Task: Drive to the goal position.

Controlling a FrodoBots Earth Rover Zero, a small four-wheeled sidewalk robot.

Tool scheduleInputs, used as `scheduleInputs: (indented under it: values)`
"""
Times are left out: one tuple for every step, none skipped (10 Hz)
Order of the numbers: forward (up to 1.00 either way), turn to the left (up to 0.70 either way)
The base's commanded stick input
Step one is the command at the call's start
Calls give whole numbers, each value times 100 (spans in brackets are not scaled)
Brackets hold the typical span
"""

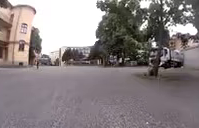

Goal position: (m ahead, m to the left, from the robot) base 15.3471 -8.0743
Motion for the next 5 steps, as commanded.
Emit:
scheduleInputs:
  values:
    - [60,0]
    - [60,0]
    - [60,0]
    - [60,0]
    - [60,0]
